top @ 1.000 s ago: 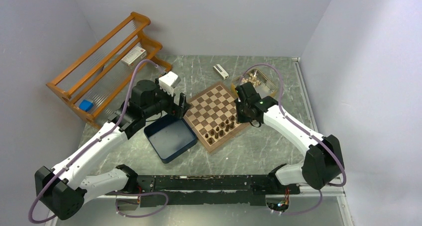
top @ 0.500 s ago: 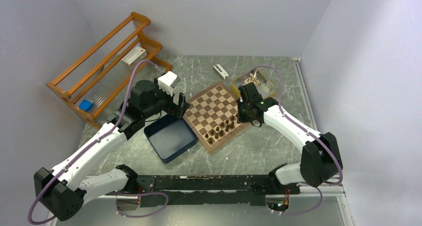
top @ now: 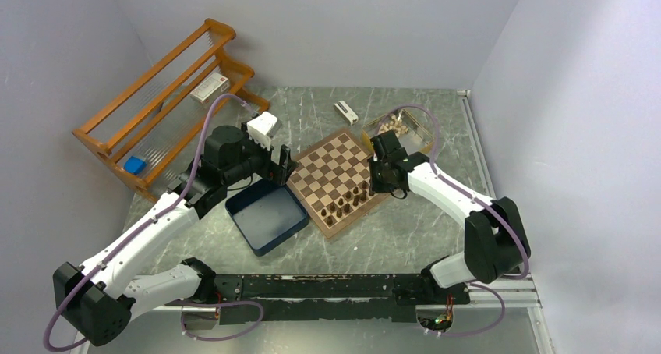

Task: Set up the chess pieces on the board
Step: Place the chess piece on the chessboard.

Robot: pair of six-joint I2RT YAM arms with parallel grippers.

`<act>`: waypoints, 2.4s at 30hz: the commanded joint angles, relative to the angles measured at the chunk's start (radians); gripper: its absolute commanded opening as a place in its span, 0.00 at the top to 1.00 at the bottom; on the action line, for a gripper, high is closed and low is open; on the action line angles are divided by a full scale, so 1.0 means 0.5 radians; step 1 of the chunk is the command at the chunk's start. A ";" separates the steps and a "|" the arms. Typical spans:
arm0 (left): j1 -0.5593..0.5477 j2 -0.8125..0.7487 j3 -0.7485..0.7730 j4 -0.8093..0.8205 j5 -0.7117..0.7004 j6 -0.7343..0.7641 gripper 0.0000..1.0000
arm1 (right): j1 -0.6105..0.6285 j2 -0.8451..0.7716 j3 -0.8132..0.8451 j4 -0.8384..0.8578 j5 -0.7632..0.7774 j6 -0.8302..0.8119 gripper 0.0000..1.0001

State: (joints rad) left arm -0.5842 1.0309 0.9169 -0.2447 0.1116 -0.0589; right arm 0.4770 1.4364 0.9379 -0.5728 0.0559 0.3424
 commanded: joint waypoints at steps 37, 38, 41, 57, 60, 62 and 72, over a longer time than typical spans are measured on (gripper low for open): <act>0.006 -0.005 -0.015 0.027 -0.029 0.031 0.02 | -0.040 0.140 -0.006 0.060 0.020 -0.014 0.79; 0.006 -0.003 -0.015 0.026 -0.032 0.030 0.02 | -0.040 0.138 0.000 0.056 0.024 -0.010 0.78; 0.006 -0.004 -0.017 0.026 -0.033 0.029 0.02 | -0.040 0.125 0.020 0.047 0.026 -0.006 0.77; 0.006 0.010 -0.022 0.032 -0.038 0.020 0.02 | -0.041 0.002 0.144 -0.050 0.017 -0.010 0.58; 0.006 0.017 -0.026 0.039 -0.036 0.015 0.02 | -0.043 -0.047 0.162 -0.069 0.001 -0.006 0.58; 0.006 0.024 -0.028 0.041 -0.038 0.007 0.02 | -0.043 -0.090 0.177 -0.083 -0.004 0.003 0.57; 0.006 0.110 0.181 0.000 0.249 -0.281 0.02 | -0.042 -0.646 0.102 0.134 -0.225 0.130 0.01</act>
State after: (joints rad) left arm -0.5842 1.0798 0.9318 -0.2546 0.1337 -0.1150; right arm 0.4629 1.2232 1.0019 -0.5804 0.0177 0.3756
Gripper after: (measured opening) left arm 0.977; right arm 0.842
